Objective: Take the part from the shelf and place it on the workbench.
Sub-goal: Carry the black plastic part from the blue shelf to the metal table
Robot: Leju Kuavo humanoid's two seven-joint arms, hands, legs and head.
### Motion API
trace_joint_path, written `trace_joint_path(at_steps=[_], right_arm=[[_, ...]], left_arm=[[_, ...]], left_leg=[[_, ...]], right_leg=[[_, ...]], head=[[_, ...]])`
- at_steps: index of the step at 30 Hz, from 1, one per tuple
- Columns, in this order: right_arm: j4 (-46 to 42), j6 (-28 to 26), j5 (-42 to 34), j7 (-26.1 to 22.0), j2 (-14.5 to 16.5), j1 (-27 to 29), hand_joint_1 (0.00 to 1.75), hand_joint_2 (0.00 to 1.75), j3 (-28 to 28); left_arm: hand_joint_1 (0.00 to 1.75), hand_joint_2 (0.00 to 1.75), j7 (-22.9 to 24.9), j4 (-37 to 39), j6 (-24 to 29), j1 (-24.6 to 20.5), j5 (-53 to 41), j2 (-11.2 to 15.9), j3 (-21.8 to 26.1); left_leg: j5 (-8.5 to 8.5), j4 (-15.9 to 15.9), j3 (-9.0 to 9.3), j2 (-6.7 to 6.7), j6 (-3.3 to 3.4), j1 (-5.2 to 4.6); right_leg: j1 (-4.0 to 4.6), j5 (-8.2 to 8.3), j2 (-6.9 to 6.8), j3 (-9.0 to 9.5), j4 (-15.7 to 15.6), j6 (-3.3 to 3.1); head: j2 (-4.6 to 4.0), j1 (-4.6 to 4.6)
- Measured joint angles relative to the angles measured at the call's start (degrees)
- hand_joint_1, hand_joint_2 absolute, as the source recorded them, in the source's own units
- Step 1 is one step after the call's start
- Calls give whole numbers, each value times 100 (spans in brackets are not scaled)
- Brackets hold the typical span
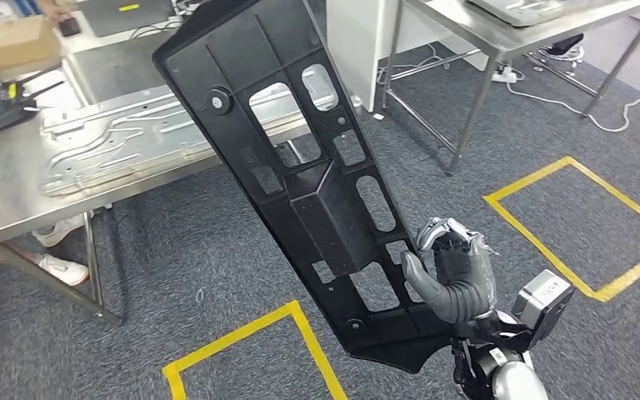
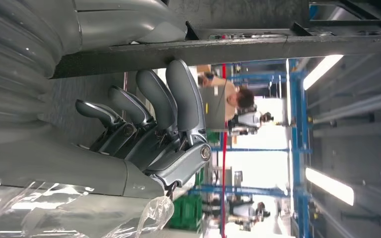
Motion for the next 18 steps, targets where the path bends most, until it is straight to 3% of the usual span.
trace_joint_path(at_steps=[2,4,5,6,7,9,11,13,14,15,16,18], right_arm=[[3,7,1,-4,13,-20,175,175,0],[10,9,2,-7,14,-20,175,175,1],[19,13,2,-7,14,-14,175,175,3],[31,18,2,-5,15,-8,175,175,8],[44,23,3,-7,16,-7,175,175,13],[76,44,3,-12,22,-11,175,175,22],[120,73,3,-28,33,-25,175,175,33],[172,96,3,-55,69,-45,175,175,50],[196,102,3,-68,98,-59,175,175,59],[220,110,3,-79,129,-80,175,175,67],[241,116,3,-85,152,-100,175,175,72],[275,123,2,-91,177,-122,175,175,78]], left_arm=[[0,175,-34,0,-14,5,-16,2,-1],[0,175,-80,-1,-27,-10,-28,2,-2],[0,175,-95,-1,-28,-15,-29,2,-2],[0,175,-105,-1,-28,-14,-31,1,-2],[0,175,-107,-1,-28,-9,-32,1,-2],[0,175,-106,0,-28,0,-32,2,-2],[0,175,-102,0,-28,-7,-31,5,-2],[0,175,-93,1,-28,-6,-28,13,-2],[0,175,-87,1,-28,4,-27,18,-2],[0,175,-80,0,-28,18,-26,27,-2],[0,175,-73,-1,-28,28,-26,36,-2],[0,175,-63,-2,-30,26,-26,51,-2]], left_leg=[[52,-57,48,-152,54,50],[69,-70,58,-305,86,81],[69,-69,58,-390,93,84],[68,-65,60,-484,94,88],[65,-61,67,-576,91,94],[46,-44,93,-764,64,116],[6,-1,82,-924,0,116],[-9,19,32,-1044,-67,118],[-4,10,12,-1099,-94,134],[-9,21,-1,-1091,-120,147],[-52,94,-40,-976,-147,145],[-299,577,-267,-607,-204,133]], right_leg=[[-14,-209,271,-89,298,44],[-27,-592,606,-442,1063,62],[-27,-736,673,-642,1452,73],[-28,-770,697,-779,1683,84],[-31,-691,703,-817,1698,92],[-57,-245,784,-569,1051,106],[-98,93,1024,-236,264,102],[-99,138,1125,-139,3,58],[-91,138,1064,-145,2,18],[-85,138,997,-140,-4,-19],[-83,137,932,-129,-11,-57],[-80,126,812,-106,-22,-117]], head=[[0,9],[0,23],[0,30],[0,31],[0,32],[0,32],[0,32],[0,30],[0,28],[0,27],[0,22],[0,10]])
